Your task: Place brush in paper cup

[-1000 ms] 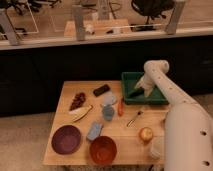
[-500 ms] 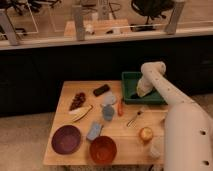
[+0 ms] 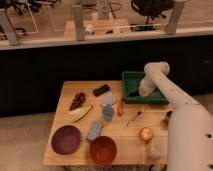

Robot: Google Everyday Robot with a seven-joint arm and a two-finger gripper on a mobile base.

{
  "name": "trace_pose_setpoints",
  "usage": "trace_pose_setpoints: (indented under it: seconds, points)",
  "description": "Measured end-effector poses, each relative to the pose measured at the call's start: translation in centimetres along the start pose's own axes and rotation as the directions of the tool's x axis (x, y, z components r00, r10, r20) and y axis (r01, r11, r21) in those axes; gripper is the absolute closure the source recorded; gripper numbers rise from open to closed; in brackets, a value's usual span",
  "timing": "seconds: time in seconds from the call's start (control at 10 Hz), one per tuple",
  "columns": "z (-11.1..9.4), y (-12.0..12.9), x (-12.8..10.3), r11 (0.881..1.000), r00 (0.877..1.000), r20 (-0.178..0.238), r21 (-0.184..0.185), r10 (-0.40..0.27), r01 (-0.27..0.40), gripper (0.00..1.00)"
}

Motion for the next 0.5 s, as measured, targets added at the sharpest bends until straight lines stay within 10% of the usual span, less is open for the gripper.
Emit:
trace_pose_setpoints:
  seconds: [0.5]
  points:
    - [-0.72,-0.30,0.68,0.999,0.999,0.004,0.000,0.050,-0.050,0.41]
